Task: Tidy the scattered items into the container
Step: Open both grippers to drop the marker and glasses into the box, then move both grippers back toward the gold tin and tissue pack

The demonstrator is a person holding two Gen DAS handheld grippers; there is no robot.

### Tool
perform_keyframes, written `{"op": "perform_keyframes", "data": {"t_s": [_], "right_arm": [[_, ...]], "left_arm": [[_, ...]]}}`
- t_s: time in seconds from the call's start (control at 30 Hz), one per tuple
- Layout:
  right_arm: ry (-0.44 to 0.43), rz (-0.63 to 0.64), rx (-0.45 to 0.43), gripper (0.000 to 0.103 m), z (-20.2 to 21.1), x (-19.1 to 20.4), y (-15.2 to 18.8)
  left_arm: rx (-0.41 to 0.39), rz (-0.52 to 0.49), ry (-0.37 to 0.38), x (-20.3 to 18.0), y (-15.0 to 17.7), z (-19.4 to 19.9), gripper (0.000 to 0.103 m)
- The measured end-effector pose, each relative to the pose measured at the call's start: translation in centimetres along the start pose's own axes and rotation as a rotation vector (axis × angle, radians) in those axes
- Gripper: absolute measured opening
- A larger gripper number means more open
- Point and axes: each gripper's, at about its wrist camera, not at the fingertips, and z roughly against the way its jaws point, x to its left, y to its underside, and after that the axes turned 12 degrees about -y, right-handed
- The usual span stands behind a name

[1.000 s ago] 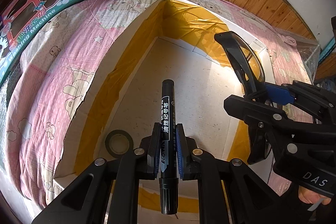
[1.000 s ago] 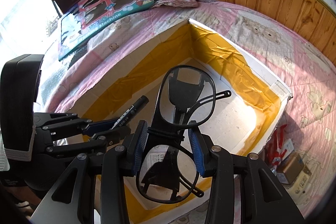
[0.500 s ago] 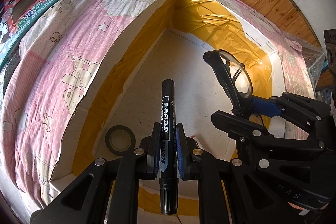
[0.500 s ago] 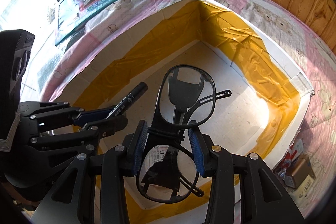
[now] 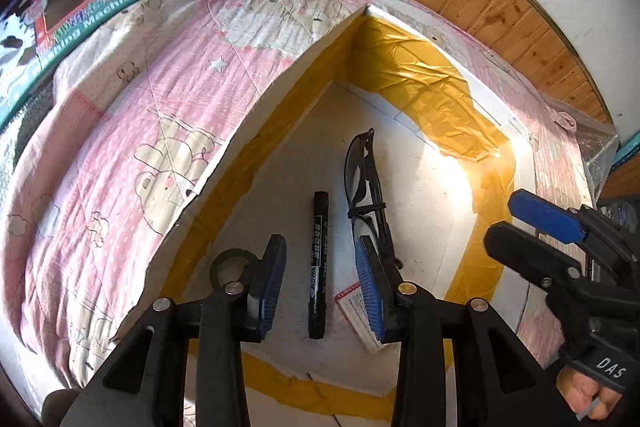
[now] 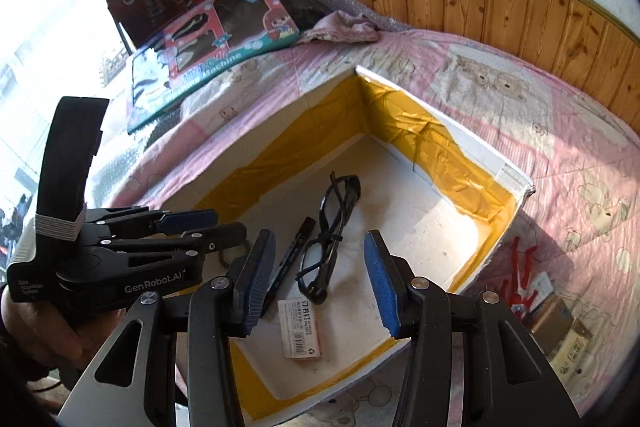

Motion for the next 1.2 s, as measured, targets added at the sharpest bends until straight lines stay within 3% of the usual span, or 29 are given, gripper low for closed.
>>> {"op": "perform_keyframes", "data": {"t_s": [0.27, 0.5, 0.67, 0.93, 1.2], "right_arm": [[-0.029, 0.053, -0.195, 0.049, 6.9, 1.7, 4.8], [-0.053, -0.064, -0.27, 0.048, 10.7, -1.9, 9.4], [-0.06, -0.178, -0.311, 0.048, 13.2, -5.5, 12.1], [0.018, -0.366, -0.318, 0.048, 16.0, -11.5, 16.0], [0.06, -0.466, -0.305, 0.049, 17.2, -15.7, 18.6]], "left_arm": [[-0.233, -0.093, -0.086, -2.1, 3.5, 7.5, 0.038], [-0.384, -0.169, -0.121, -6.2, 7.3, 11.8, 0.038], [-0.401, -0.217, -0.089, -10.2, 9.5, 12.8, 0.039], [-0.365, -0.274, -0.022, -16.7, 12.2, 12.2, 0.047], [-0.292, -0.305, 0.01, -21.8, 11.6, 9.0, 0.053]]}}
